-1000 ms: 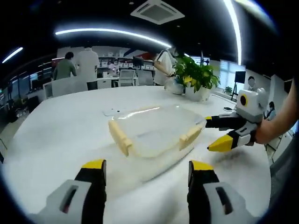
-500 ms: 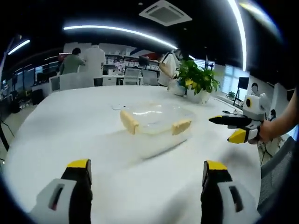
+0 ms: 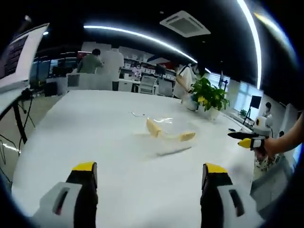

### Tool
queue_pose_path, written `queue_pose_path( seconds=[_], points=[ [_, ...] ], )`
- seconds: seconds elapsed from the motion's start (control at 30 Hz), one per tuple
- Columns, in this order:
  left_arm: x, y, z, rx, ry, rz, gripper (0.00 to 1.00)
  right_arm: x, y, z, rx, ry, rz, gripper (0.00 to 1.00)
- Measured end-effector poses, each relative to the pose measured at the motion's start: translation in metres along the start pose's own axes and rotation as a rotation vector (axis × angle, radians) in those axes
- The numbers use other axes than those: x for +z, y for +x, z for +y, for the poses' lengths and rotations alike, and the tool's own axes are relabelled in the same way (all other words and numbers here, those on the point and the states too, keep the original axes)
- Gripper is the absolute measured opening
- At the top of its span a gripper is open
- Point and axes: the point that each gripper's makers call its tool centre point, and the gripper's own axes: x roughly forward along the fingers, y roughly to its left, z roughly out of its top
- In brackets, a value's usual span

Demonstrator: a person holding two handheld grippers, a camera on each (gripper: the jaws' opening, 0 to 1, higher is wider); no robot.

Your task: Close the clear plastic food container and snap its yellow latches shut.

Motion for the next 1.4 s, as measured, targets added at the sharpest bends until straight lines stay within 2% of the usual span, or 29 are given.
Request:
queue_pose_path(
  seconds=[0.17, 0.27, 0.5, 0.63, 0.7, 0.77, 0.9, 1.03, 1.1, 1.23, 1.4],
  points=[
    [0.002, -0.029, 0.007, 0.021, -0.007, -0.012, 0.85, 0.004, -0.025, 0.004, -0.013, 0.007, 0.004, 0.84],
    [0.001, -0.049, 0.015, 0.028, -0.05, -0.032, 0.84, 0.008, -0.042, 0.007, -0.021, 0.01, -0.002, 0.83],
    [-0.005, -0.084, 0.015, 0.04, -0.115, -0.045, 0.8, 0.013, -0.068, 0.008, -0.041, 0.029, -0.005, 0.82],
    [-0.016, -0.098, 0.005, 0.032, -0.107, -0.03, 0.78, 0.018, -0.08, 0.015, -0.04, 0.045, -0.023, 0.8],
    [-0.02, -0.104, 0.002, 0.035, -0.141, -0.035, 0.78, 0.018, -0.084, 0.021, -0.038, 0.057, -0.023, 0.8],
    [-0.023, -0.108, -0.002, 0.02, -0.171, -0.034, 0.77, 0.015, -0.088, 0.025, -0.039, 0.066, -0.025, 0.79],
    [-0.025, -0.118, -0.01, 0.003, -0.168, -0.011, 0.73, 0.015, -0.095, 0.036, -0.03, 0.083, -0.034, 0.77],
    [-0.023, -0.129, -0.018, -0.006, -0.187, -0.034, 0.7, 0.016, -0.098, 0.04, -0.03, 0.075, -0.037, 0.77],
    [-0.027, -0.134, -0.023, -0.004, -0.205, -0.046, 0.68, 0.017, -0.1, 0.042, -0.023, 0.067, -0.034, 0.77],
    [-0.034, -0.14, -0.042, -0.008, -0.214, -0.045, 0.64, 0.014, -0.102, 0.042, -0.017, 0.083, -0.029, 0.75],
    [-0.043, -0.139, -0.073, -0.062, -0.198, -0.019, 0.63, 0.004, -0.105, 0.054, 0.012, 0.137, -0.028, 0.72]
  ],
)
